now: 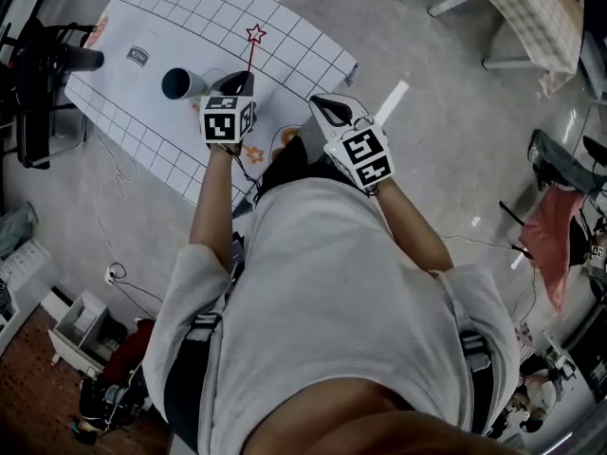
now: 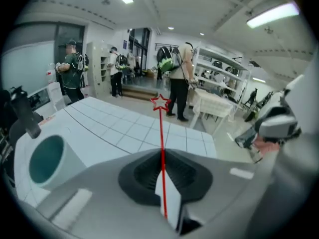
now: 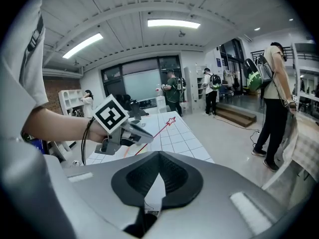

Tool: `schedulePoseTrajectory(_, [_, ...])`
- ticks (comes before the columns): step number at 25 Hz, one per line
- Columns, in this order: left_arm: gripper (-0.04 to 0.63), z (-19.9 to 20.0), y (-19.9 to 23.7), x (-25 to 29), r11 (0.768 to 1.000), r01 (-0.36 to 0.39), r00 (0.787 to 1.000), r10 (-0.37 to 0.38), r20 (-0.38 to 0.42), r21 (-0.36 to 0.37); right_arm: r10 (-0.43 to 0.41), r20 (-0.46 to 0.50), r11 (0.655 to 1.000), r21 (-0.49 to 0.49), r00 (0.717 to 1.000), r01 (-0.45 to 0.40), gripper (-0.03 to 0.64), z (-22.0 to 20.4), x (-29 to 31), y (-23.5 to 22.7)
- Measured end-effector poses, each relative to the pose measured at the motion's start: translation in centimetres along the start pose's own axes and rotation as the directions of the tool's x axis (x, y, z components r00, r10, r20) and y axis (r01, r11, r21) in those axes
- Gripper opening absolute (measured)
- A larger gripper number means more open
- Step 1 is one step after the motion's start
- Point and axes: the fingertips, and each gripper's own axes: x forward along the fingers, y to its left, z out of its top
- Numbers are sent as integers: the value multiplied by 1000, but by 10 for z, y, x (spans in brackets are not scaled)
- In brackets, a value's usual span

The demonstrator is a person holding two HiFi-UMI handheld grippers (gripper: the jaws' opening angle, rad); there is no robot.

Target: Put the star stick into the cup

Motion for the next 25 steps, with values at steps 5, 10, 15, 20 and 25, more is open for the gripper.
schedulePoseTrajectory(5, [15,37,15,-55,995,-93,969,101,226,-44,94,0,993,-73,996,-94,0,14,18,31])
schedulePoseTrajectory(10, [17,80,52,-131,967,-173,825,245,509,-185,171,5,975,-142,985,-169,0,23,31,60])
schedulePoseTrajectory(15, [17,97,111,-192,911,-232,665,404,628,-341,210,-3,961,-185,978,-207,0,31,42,76])
schedulePoseTrajectory(20, [17,89,145,-195,882,-261,642,461,612,-392,214,-22,957,-195,977,-214,0,35,55,79])
schedulePoseTrajectory(25, [17,80,163,-180,876,-264,652,471,594,-404,224,-51,953,-198,973,-230,0,37,74,85])
